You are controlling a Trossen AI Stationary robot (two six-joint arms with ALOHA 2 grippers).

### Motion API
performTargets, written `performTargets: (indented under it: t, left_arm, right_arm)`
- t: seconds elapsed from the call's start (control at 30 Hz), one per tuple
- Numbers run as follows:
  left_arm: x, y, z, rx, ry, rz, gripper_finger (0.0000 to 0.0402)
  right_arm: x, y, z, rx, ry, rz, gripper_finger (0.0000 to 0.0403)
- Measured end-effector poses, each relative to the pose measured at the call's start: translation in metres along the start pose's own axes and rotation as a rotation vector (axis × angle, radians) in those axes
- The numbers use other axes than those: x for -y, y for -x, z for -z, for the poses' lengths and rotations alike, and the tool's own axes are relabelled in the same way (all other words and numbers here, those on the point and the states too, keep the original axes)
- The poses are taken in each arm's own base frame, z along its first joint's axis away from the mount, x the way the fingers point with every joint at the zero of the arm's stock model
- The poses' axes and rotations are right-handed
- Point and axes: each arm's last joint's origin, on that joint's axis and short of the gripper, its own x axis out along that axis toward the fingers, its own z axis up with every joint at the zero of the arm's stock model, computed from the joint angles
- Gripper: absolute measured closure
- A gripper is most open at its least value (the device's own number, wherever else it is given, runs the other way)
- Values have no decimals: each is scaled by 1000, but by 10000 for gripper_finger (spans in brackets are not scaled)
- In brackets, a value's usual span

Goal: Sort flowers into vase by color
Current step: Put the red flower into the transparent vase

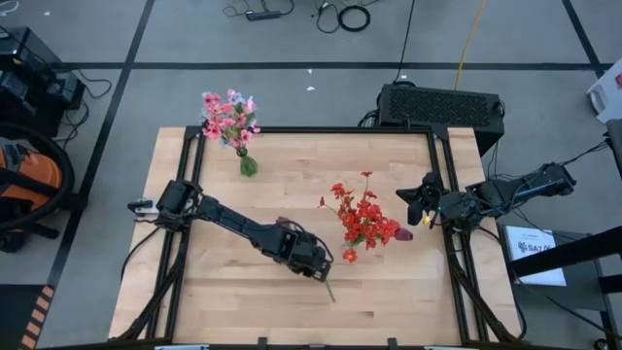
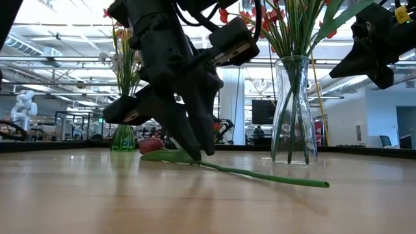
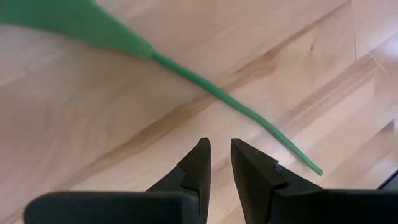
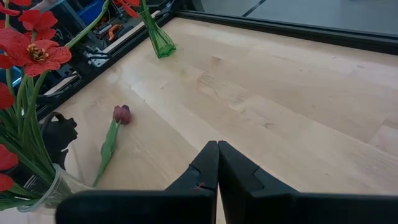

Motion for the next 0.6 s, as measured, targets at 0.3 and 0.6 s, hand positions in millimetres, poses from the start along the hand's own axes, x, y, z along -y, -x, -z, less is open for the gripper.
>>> performTargets:
  t: [0.3,0.6]
  left_arm:
    - [0,0,-2,77,2,-12,333]
    - [-2,0,-5,58,-29,-20,279]
  right_arm:
    - [0,0,0,-10,-3,-9,403]
    - [-1,0,1,-20,-19,-17,403]
